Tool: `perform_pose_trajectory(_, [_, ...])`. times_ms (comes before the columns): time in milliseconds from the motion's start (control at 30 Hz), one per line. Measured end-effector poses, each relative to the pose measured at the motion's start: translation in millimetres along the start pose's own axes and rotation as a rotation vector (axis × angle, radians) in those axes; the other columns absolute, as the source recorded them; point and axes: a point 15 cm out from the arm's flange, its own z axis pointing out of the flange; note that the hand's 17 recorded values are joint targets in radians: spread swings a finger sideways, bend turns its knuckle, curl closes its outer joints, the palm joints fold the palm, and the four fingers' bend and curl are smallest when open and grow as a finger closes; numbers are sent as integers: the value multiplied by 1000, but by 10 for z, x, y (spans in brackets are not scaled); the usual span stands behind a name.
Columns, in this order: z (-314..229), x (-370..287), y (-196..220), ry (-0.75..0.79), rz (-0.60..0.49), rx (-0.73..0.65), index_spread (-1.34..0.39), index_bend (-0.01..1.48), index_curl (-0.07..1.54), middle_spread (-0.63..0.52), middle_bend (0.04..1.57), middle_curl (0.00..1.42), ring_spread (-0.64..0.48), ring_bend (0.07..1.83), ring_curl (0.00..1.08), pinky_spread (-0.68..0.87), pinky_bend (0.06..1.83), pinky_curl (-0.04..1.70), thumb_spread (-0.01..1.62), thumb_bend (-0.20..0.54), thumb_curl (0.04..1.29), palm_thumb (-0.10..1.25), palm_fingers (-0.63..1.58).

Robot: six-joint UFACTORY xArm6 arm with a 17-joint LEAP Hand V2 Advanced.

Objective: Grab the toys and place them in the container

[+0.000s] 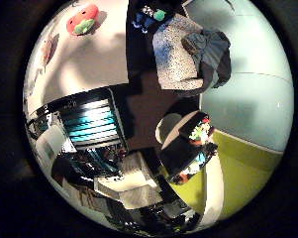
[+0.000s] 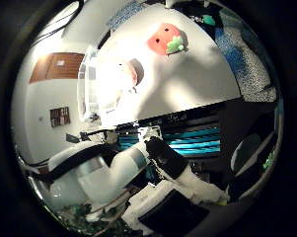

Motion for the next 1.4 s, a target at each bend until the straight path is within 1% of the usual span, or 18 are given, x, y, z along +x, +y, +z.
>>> perform_pose_trajectory(433, [-303,-164,-461,47,-57,47,-403,151,266,-17,190,313,181,361,236,423,493,280,1146,-21,275,490,144])
perform_pose_trajectory(667, [-327,-408,-861,17,-73,89,-380,142,240,27,199,320,197,377,245,438,555,294,1133,-23,272,458,88])
perform_pose_trajectory(767, [-360,-496,-1096,7,-75,126,-369,149,239,41,198,323,202,374,245,438,570,295,1130,-23,271,452,76])
perform_pose_trajectory(967, [-165,-697,-1453,-24,-95,129,-368,150,241,48,200,326,208,374,246,446,585,293,1128,-21,269,443,67])
perform_pose_trajectory(1167, [83,-781,-1712,-28,-98,126,-368,154,247,53,195,326,209,372,249,447,589,290,1128,-21,270,442,66])
perform_pose_trajectory(1400, [417,-825,-1867,-53,-102,84,-371,157,253,53,194,324,209,369,252,450,584,283,1122,-22,269,440,66])
